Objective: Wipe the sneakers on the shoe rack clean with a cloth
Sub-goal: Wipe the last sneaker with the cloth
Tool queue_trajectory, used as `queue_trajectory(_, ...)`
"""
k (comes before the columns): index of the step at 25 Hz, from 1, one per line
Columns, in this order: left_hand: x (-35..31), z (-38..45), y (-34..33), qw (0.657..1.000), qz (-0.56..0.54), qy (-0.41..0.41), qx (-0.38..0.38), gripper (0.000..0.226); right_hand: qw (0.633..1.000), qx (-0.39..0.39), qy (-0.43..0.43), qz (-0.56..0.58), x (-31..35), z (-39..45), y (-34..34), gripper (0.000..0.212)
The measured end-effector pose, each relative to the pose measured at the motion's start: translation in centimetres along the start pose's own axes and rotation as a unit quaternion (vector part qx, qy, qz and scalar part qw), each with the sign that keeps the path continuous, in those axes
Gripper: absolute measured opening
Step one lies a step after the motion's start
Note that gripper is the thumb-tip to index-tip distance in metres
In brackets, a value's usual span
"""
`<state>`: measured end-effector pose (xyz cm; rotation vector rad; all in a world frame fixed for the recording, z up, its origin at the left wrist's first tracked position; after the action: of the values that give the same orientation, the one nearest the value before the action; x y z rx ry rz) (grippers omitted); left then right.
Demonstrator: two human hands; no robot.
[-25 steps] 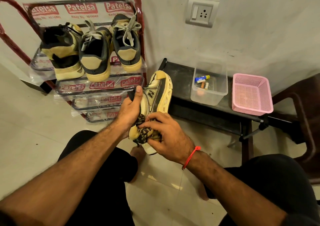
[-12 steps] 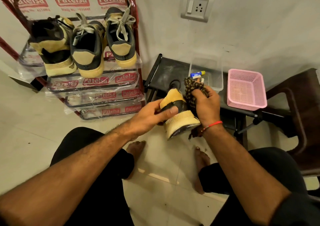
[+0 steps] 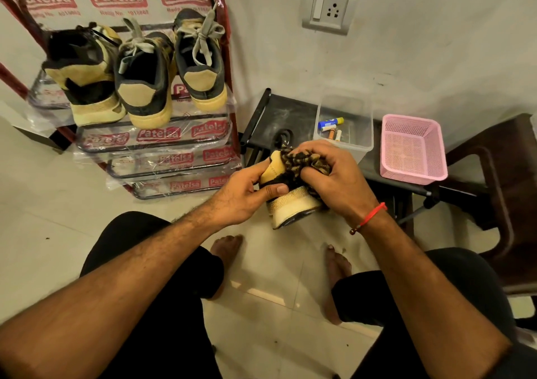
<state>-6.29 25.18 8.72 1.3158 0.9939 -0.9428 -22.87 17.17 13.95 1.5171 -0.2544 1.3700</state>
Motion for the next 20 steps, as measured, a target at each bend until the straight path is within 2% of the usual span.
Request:
queue_trajectory(2,-0.1,-0.1,0.7,1.0,0.002,-0.007,-0.013,0.033,0.993,0.069,0.092,0.018,1.5,-0.6,-0.2,0.03)
queue_trajectory(4,-0.2,-0.2,0.9,1.0,0.003,-0.019,-0.015,0.041,0.989,0.088,0.119,-0.003,1.2,-0.6,-0.4,0.031)
queue_trajectory(7,-0.9,-0.4,0.5,0.998,-0.057,-0.012,-0.006,0.037,0.999,-0.02,0.027,-0.041,-1.7,0.7,0.1,0.028)
queue_trajectory(9,-1.4,-0.3,0.1,0.996,-0.093,-0.014,-0.004,0.033,0.998,-0.061,-0.019,-0.023,-2.6,0.8,0.7,0.027)
queue_trajectory(11,-1.2,-0.3,0.3,0.996,-0.091,-0.018,0.0,0.035,0.998,-0.042,0.041,-0.007,-1.5,0.2,0.8,0.03)
queue_trajectory(14,-0.6,-0.5,0.3,0.999,-0.028,-0.03,0.021,0.042,0.98,0.074,0.187,-0.004,1.7,-1.2,0.0,0.029)
queue_trajectory(16,-0.6,-0.5,0.3,0.999,-0.016,-0.032,0.02,0.041,0.971,0.093,0.221,-0.013,1.8,-1.0,-0.1,0.027)
queue_trajectory(18,-0.7,-0.4,0.4,0.999,-0.043,-0.013,0.021,0.042,0.981,0.05,0.185,0.004,-0.1,-0.2,0.1,0.024)
queue_trajectory(20,-0.6,-0.5,0.7,0.997,-0.074,-0.003,0.024,0.044,0.993,0.012,0.11,-0.041,-3.1,0.4,0.4,0.023)
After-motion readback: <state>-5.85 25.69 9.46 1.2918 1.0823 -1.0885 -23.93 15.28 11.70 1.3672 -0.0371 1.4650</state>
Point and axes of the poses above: each hand's wrist, its own z-axis towards the middle knuckle, its own y-axis out of the back of the hand, x = y × z, the point moved 3 cm from there along z, towards the middle knuckle, and after that the axes turned 2 degrees about -z, right-handed, at the moved point
